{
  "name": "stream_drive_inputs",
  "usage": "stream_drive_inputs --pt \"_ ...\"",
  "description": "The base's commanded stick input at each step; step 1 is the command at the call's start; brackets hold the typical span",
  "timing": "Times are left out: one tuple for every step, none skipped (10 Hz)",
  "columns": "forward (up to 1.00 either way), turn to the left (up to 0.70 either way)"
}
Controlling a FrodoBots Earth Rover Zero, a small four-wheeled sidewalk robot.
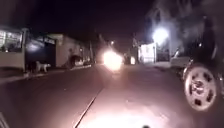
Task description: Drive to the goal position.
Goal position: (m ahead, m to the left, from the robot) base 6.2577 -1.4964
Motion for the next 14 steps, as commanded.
stream_drive_inputs --pt "0.70 -0.35" --pt "0.70 -0.23" --pt "0.70 -0.07" --pt "0.70 -0.01" --pt "0.70 -0.06" --pt "0.70 -0.33" --pt "0.70 -0.35" --pt "0.70 -0.26" --pt "0.70 -0.10" --pt "0.70 -0.14" --pt "0.70 -0.29" --pt "0.70 -0.35" --pt "0.70 -0.18" --pt "0.70 0.00"
